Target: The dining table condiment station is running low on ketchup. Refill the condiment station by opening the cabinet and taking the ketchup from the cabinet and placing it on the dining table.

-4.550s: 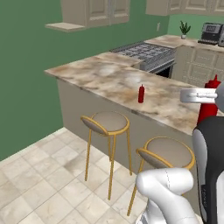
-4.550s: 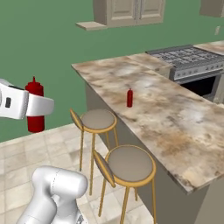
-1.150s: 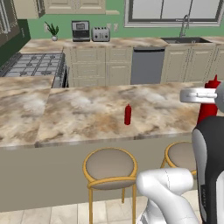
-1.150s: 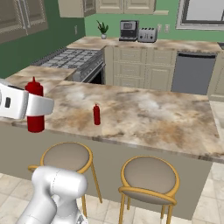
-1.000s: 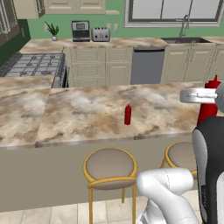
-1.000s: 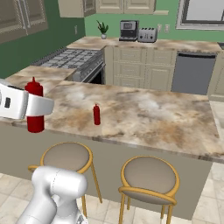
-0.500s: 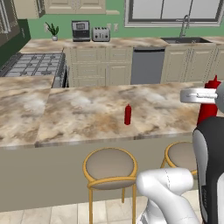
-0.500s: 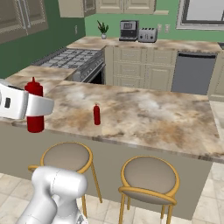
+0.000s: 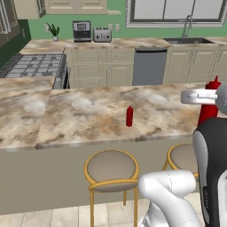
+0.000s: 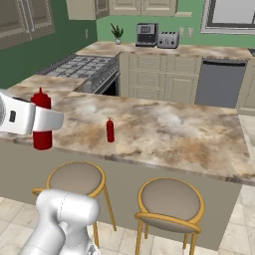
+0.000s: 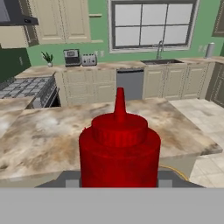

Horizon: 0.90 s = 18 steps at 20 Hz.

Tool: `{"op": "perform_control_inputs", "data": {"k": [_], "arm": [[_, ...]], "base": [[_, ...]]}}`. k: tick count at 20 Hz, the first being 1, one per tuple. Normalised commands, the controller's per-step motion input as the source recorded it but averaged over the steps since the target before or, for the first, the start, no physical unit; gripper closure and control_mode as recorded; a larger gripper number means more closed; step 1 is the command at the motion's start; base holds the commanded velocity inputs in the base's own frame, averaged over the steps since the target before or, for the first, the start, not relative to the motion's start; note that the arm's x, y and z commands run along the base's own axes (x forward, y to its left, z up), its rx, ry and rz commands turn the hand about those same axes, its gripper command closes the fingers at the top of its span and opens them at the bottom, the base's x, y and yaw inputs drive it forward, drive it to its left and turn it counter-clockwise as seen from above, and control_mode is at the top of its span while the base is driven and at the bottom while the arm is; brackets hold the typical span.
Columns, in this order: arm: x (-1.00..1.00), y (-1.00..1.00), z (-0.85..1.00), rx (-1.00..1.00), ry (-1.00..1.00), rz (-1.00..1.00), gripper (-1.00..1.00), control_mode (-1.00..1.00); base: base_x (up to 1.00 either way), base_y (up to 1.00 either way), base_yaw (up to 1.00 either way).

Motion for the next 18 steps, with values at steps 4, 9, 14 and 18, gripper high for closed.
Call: {"op": "perform_control_inputs", "data": {"k": [4, 9, 14, 18], "arm": [[0.03, 0.0, -0.2, 0.0, -0.14, 0.0, 1.0, -1.0], [0.18, -0.06, -0.03, 0.01, -0.15, 0.05, 1.0, -1.0], [0.33, -0.31, 0.0, 0.01, -0.07, 0.14, 1.0, -1.0], [0.37, -0.44, 0.0, 0.0, 0.02, 0.16, 1.0, -1.0]], "base": [[0.0, 0.0, 0.0], [0.0, 0.0, 0.0], [0.0, 0.0, 0.0], [0.0, 0.0, 0.0]]}}
